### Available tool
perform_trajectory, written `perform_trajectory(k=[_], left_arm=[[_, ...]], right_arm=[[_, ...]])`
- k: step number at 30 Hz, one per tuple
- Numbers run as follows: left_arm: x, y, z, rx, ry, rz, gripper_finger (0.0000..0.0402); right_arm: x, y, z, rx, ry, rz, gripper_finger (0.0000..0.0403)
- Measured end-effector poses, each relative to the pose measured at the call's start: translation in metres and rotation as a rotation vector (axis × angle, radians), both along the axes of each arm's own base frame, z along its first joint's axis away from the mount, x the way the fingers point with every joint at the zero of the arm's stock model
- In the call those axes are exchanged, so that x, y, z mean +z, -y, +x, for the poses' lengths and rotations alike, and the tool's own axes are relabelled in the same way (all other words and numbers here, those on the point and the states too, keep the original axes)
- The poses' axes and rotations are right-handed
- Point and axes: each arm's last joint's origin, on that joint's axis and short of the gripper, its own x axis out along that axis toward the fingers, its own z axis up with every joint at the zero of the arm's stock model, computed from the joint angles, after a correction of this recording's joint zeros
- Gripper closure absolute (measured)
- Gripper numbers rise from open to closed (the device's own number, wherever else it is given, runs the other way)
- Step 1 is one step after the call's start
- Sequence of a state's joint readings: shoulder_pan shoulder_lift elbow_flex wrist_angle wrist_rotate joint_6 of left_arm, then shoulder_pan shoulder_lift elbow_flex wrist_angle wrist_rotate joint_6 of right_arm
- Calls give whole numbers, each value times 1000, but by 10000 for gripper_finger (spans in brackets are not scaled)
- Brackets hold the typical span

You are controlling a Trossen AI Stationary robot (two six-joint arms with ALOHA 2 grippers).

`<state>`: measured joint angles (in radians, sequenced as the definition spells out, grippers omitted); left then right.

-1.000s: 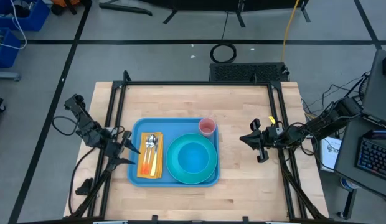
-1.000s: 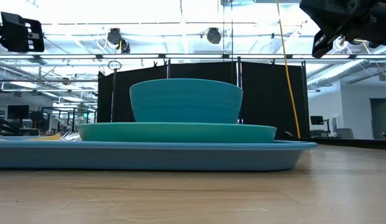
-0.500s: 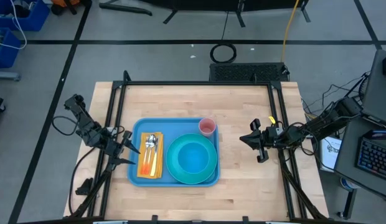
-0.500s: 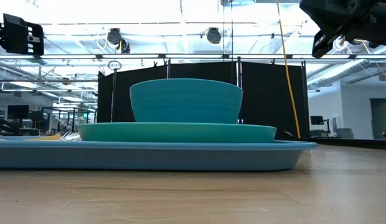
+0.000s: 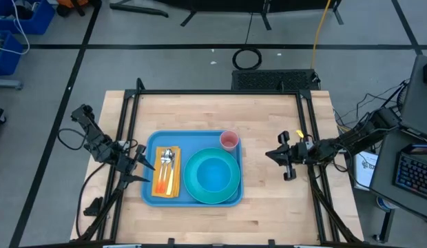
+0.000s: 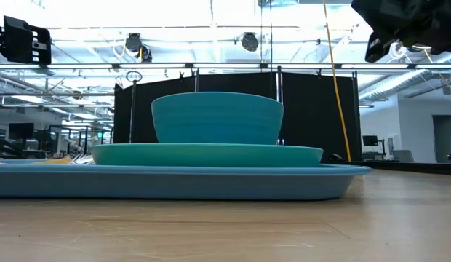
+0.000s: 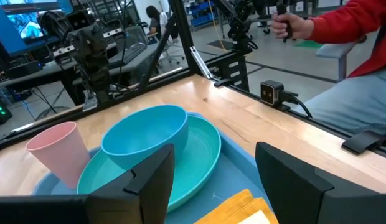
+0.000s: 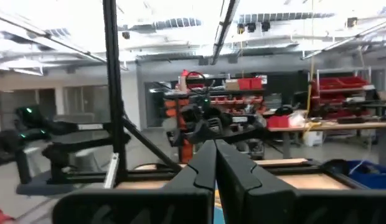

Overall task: Set up tray
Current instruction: Return to Home Position

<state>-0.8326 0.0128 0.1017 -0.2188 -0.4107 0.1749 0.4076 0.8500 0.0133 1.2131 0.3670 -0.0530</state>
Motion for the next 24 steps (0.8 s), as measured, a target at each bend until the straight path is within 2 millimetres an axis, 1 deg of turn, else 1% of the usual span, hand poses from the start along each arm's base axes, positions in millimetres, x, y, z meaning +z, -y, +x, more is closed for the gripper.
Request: perform_trajectory(k=[2,5,6,8,11,15,21,24], left_arm=[[0,0,0,0,-1,-2,172],[0,0,0,0,0,0,172],[0,0,0,0,0,0,172],[0,0,0,0,-1,-1,172],[0,0,0,0,-2,-4,172],[0,0,0,-1,-1,0,172],[0,0,0,0,0,1,172],[0,0,0,0,-1,-1,172]], right_arm=[[-1,1,0,-40,-19,22,403],[-8,5,-1,-163,-107,58,403],[-9,6,-1,-167,-127,54,403],[-10,6,-3,-127,-153,38,403],[-7,6,-9,-66,-143,29,403],[-6,10,-18,-59,-161,26,403],[-11,15,-30,-43,-211,67,403],[-11,17,-34,-40,-210,80,403]])
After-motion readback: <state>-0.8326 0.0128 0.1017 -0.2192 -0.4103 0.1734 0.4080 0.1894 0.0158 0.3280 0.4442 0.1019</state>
